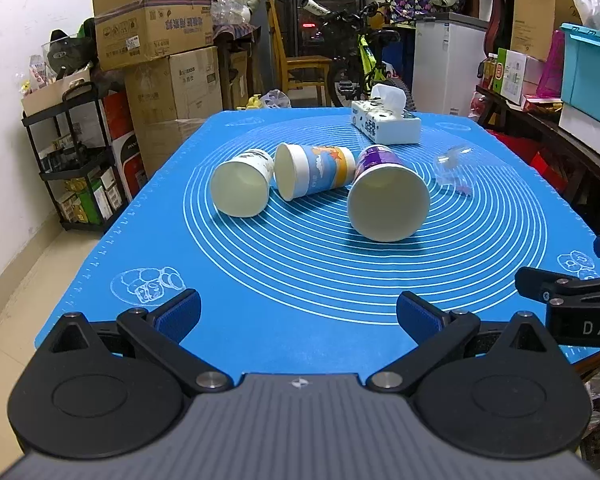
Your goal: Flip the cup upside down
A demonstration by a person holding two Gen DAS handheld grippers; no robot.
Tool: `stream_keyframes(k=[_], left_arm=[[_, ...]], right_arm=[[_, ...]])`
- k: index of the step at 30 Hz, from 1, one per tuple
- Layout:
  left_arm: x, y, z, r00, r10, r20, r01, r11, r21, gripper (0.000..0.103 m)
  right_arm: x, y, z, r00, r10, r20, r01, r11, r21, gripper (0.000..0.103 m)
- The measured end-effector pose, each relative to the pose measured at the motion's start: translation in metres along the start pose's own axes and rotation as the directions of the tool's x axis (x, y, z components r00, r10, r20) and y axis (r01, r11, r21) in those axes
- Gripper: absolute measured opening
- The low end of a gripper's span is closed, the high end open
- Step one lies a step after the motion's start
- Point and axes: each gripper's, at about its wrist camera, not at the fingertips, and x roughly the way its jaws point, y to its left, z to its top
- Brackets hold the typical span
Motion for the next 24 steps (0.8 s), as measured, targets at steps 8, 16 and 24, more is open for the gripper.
stream_keyframes(k=[8, 16, 24], left_arm=[[-0.0016, -0.0012, 0.0022, 1.0, 0.002, -0.004, -0.002, 1.0, 0.006, 0.102], [-0.0026, -0.0009, 0.0025, 1.0, 0.003, -0.002, -0.003, 1.0, 0.012, 0.102], [-0.0025, -0.0006, 0.0023, 1.0, 0.005, -0.003, -0.005, 1.0, 0.014, 0.102]], right_arm=[[-0.0001, 0.0, -0.0004, 1.0, 0.002, -0.002, -0.002, 1.0, 0.001, 0.101], [-0.0005, -0.0001, -0.0005, 1.0, 0.002, -0.003, -0.002, 1.0, 0.0, 0.101], [-0.0007, 0.0001, -0.0006, 1.0, 0.001, -0.003, -0.001, 1.0, -0.002, 0.101]])
